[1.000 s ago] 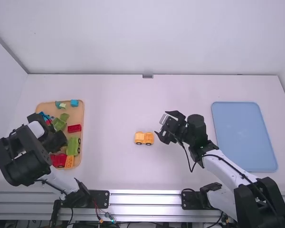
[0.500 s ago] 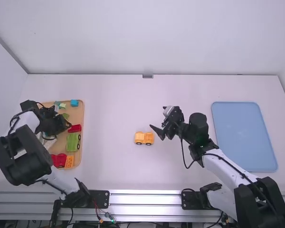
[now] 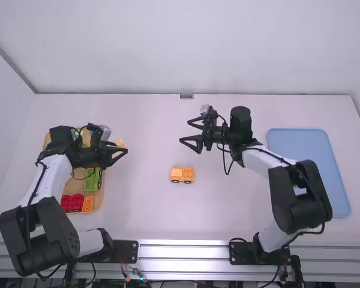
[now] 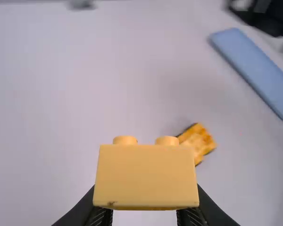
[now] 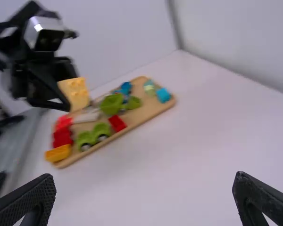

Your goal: Assemble lego blocks to make yellow taxi

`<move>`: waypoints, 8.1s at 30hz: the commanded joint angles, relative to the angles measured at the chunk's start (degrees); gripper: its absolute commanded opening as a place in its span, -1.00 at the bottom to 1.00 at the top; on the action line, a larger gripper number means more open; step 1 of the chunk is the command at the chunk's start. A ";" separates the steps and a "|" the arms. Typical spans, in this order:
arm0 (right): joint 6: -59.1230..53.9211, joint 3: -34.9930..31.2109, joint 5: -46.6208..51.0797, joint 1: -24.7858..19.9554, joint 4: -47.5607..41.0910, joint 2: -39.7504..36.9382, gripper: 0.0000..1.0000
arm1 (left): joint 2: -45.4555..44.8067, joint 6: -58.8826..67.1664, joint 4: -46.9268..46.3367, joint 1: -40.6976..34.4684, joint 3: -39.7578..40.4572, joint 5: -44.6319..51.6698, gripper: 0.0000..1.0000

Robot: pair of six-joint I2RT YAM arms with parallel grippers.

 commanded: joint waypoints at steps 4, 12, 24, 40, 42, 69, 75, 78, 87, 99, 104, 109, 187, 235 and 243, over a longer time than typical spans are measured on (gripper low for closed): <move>1.57 6.45 -19.82 2.19 0.15 4.42 0.98 | 1.14 -6.97 12.96 -12.74 -0.70 4.92 -0.97; 0.94 6.43 -22.36 3.02 0.31 4.39 1.00 | 3.26 -9.31 20.35 -23.93 -0.70 6.03 -0.97; 1.44 6.60 -23.34 5.84 2.34 4.39 0.89 | 4.85 -16.06 24.50 -27.10 -0.72 5.88 -0.97; 3.06 6.49 -15.87 7.76 1.75 4.39 0.03 | 4.85 -16.02 25.00 -27.10 -0.72 5.86 -0.97; 3.06 6.49 -15.80 7.74 1.79 4.39 -0.07 | 4.85 -16.04 24.98 -26.84 -0.72 5.90 -0.97; 8.24 6.49 -9.25 6.86 4.48 4.39 -0.83 | 4.85 -15.15 25.57 -27.19 -0.72 5.25 0.98; 10.49 6.54 13.33 2.97 -0.26 3.45 -0.85 | 4.85 -14.99 20.24 -26.73 -0.72 -10.78 0.99; 7.15 6.80 19.43 1.22 -8.41 1.60 -0.86 | 4.85 -15.28 19.54 -26.73 -0.72 -17.86 0.99; -9.86 13.70 48.09 2.34 -48.59 -3.87 -0.94 | 2.19 -27.21 28.11 -25.09 -0.72 -34.51 0.99; -36.57 12.92 54.38 6.67 -74.79 -3.15 -0.92 | -3.65 -37.07 28.76 -20.35 -0.72 -47.91 0.98; -46.62 9.07 56.89 9.01 -74.66 -3.04 -0.84 | -3.63 -37.07 28.30 -19.89 -0.72 -45.35 0.98; -51.08 5.29 59.69 11.76 -70.03 -3.04 -0.87 | -3.63 -37.29 27.21 -20.31 -0.72 -45.40 0.98; -70.60 0.55 29.92 -3.02 -66.47 -8.70 0.97 | 2.27 -1.68 31.67 -20.13 -9.75 -2.71 0.99; -81.64 -9.92 9.18 -12.96 -37.73 11.91 0.39 | 27.04 19.56 41.64 -30.18 -8.37 8.57 0.99; -81.61 -10.03 10.45 -11.91 -37.90 11.91 0.25 | 27.04 19.52 42.01 -30.21 -8.35 8.39 0.99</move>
